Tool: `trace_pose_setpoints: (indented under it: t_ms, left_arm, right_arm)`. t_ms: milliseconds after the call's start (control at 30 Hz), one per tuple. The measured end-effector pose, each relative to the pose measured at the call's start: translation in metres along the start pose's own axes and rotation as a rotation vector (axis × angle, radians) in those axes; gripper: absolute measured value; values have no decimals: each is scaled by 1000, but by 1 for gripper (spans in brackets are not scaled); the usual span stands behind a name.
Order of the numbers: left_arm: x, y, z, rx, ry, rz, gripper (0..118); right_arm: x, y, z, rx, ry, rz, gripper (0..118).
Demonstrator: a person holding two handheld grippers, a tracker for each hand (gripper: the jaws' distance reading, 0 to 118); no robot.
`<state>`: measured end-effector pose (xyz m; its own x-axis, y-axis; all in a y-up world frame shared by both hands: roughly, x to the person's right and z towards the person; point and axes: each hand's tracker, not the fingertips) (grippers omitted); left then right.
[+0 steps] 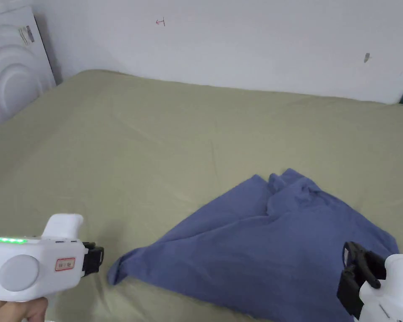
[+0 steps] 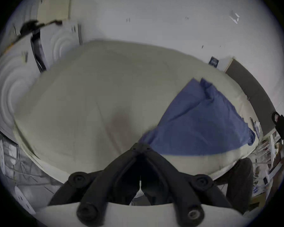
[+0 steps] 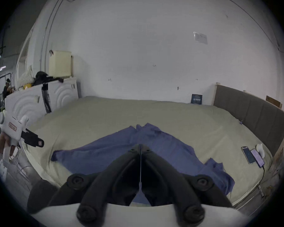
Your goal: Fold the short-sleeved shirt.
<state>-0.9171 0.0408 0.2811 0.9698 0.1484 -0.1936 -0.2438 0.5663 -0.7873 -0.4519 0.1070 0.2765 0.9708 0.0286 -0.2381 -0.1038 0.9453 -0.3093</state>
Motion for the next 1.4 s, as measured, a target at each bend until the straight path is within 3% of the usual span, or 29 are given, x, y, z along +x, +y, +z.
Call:
trace_pose_setpoints:
  t_ms: [33, 67, 100, 233, 333, 433, 500, 533, 567, 600, 733, 800, 900, 967, 1033, 1067, 1133, 1167, 1300, 1400]
  left_arm:
    - [-1, -1, -8, -10, -1, -21, 35]
    - [-2, -1, -15, -19, -5, -28, 97]
    - [-1, -1, -24, -46, -16, -13, 118]
    - [13, -26, -56, -74, -57, 46, 117]
    - [17, 1, -76, -79, 0, 10, 114]
    - [19, 5, -92, -117, 34, -30, 85]
    - [25, 8, -86, -115, 49, -122, 80]
    - [22, 7, -79, -102, 39, -118, 65]
    - [22, 9, -73, -86, 12, -106, 20]
    - [25, 10, -70, -65, -52, -85, 1]
    - [37, 11, -66, -74, 4, -175, 1]
    - [39, 10, -72, -87, 19, -170, 1]
    - [33, 11, -74, -99, 6, -123, 1]
    - [33, 9, -73, -96, -1, -111, 1]
    - [34, 9, -74, -102, 1, -104, 1]
    - [34, 9, -75, -105, 4, -104, 1]
    - [34, 8, -75, -107, 5, -100, 1]
    - [35, 8, -75, -107, 2, -92, 1]
    - [44, 7, -74, -110, 11, -92, 1]
    - [45, 10, -76, -111, 12, -91, 1]
  right_arm:
    - [-1, -1, -4, -11, 3, 3, 4]
    - [-2, -3, -6, -26, 5, 1, 4]
    - [-2, -5, -8, -37, 4, -5, 4]
    - [1, -13, -14, -80, 6, -6, 4]
    - [9, -17, -20, -108, -5, -20, 4]
    - [22, -22, -31, -150, -17, -58, 4]
    - [35, -28, -44, -168, -33, -65, 4]
    - [42, -30, -52, -196, -57, -54, 4]
    - [50, -31, -62, -213, -63, -52, 4]
    - [60, -31, -72, -229, -70, -51, 4]
    - [95, -25, -128, -315, -77, -25, 4]
    - [113, -17, -167, -359, -68, 27, 4]
    - [144, -2, -237, -441, -4, 12, 5]
    - [158, 6, -285, -544, 0, 78, 5]
    - [171, 13, -323, -587, 39, 83, 9]
    - [174, 18, -336, -583, 41, 72, 32]
    - [179, 28, -361, -641, 101, 43, 103]
    - [179, 31, -374, -699, 87, 21, 118]
    - [174, 35, -398, -724, 141, 61, 118]
    - [159, 22, -408, -816, 136, 137, 118]
